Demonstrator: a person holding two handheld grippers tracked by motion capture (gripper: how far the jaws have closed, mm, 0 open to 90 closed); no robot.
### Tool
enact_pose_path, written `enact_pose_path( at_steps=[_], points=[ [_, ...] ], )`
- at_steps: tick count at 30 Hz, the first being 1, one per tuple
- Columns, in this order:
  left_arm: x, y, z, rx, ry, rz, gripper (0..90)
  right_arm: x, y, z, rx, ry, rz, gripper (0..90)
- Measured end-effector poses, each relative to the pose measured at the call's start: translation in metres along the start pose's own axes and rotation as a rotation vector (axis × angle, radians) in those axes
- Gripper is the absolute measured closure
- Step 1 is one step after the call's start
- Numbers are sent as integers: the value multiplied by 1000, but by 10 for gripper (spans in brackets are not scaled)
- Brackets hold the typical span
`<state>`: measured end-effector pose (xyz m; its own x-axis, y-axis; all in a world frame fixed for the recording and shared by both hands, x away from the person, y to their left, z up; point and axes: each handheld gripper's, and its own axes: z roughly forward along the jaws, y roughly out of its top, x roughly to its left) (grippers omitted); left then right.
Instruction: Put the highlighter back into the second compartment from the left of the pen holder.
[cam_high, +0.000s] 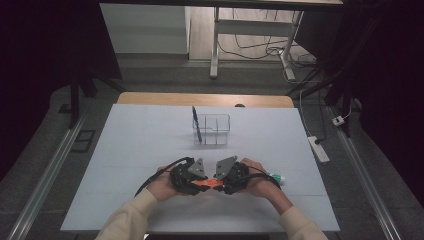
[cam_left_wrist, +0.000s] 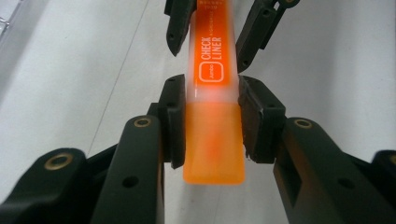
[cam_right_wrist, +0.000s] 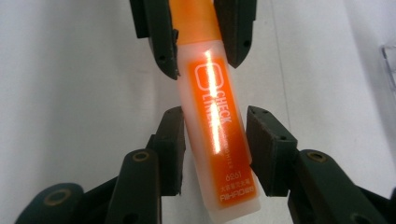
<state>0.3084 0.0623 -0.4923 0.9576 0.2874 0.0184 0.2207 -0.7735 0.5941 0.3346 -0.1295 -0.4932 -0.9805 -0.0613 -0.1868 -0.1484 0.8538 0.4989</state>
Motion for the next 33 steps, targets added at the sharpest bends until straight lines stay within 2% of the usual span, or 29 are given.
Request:
enact_pose_path(
  at_steps=[2,6,11,17,20,28,33],
  points=[
    [1,0,-2,-23,-1,-14,625,0,0,0,0,6,-24,612],
    [5,-2,-8,-73,26,-61,579,0,0,-1,-30,4,-16,638],
    [10,-7,-16,-154,75,-143,453,-4,-5,-7,-74,-15,23,639],
    [14,-14,-26,-219,124,-220,348,-9,-10,-13,-123,-43,77,639],
    [17,-19,-30,-242,134,-248,329,-11,-13,-17,-142,-63,100,639],
    [20,-34,-36,-256,158,-293,307,-17,-19,-25,-214,-129,175,639],
    [20,-37,-36,-257,164,-298,306,-20,-23,-29,-260,-149,226,639]
  ],
)
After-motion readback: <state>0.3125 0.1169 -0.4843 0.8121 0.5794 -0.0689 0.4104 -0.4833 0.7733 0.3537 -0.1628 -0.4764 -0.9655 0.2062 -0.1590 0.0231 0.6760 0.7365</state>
